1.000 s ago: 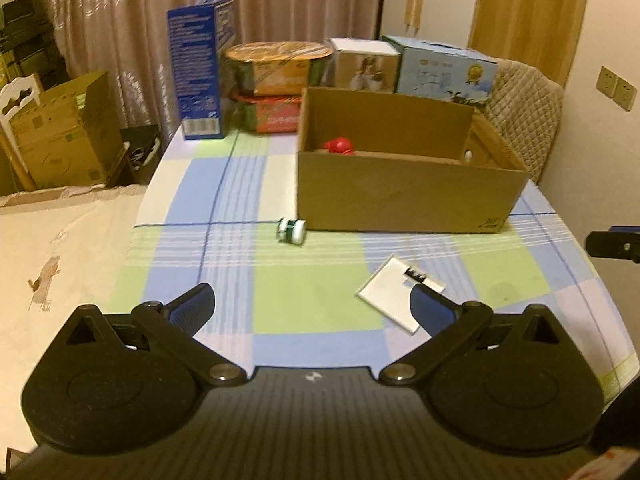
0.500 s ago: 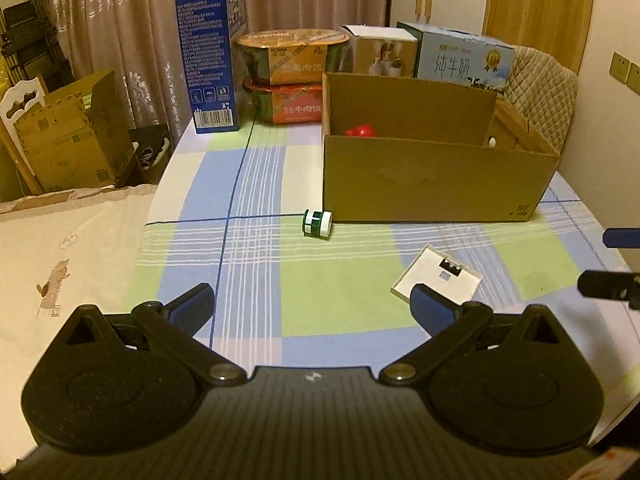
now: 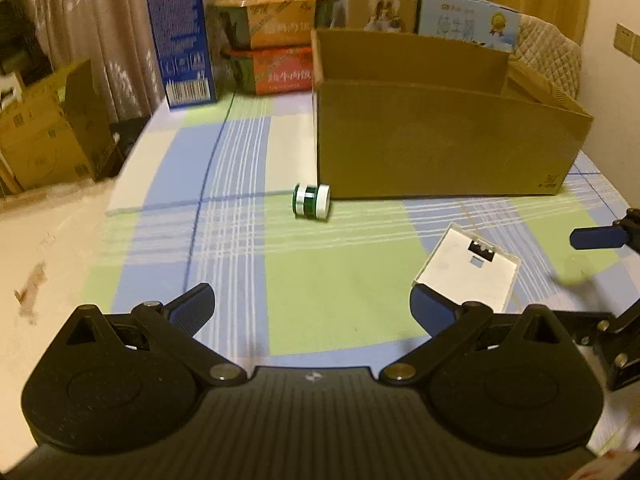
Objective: Organize rigid objects
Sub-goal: 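Grasp the white square plate with the right gripper while the left gripper grasps the green-white bottle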
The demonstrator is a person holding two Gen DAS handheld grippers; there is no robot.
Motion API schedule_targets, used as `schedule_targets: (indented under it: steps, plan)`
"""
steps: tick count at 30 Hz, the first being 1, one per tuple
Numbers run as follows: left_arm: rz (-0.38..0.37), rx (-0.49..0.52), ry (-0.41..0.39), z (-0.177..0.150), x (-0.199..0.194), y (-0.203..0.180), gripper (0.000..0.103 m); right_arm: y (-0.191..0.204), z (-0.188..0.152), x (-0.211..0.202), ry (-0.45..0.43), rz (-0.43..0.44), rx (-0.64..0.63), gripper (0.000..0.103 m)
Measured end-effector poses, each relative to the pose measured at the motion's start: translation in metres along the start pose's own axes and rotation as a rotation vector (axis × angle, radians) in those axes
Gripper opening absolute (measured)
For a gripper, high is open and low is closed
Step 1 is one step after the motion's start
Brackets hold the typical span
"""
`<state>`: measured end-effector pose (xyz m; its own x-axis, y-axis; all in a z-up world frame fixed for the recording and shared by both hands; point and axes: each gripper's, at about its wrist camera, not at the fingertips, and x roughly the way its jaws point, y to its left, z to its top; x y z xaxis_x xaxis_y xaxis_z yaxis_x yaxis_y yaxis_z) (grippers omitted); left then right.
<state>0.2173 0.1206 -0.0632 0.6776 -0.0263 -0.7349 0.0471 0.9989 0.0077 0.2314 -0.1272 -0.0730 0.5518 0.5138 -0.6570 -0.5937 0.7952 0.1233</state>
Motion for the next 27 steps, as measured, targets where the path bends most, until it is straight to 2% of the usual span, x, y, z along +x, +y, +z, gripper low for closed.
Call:
schedule_targets:
  steps: [3,6,15,27]
  plan:
    - [-0.031,-0.031,0.023,-0.001,0.013,0.004,0.102,0.001,0.0,0.015,0.001,0.015,-0.043,0.101]
    - [-0.031,-0.027,0.017,0.002,0.02,0.006,0.102,0.0,0.001,0.031,0.013,0.015,-0.08,0.101]
    - [-0.018,-0.021,0.028,0.008,0.037,0.011,0.102,-0.017,0.001,0.071,0.074,0.019,-0.078,0.101]
    - [-0.004,0.012,0.036,0.009,0.046,0.008,0.102,-0.019,-0.002,0.081,0.061,0.026,-0.092,0.098]
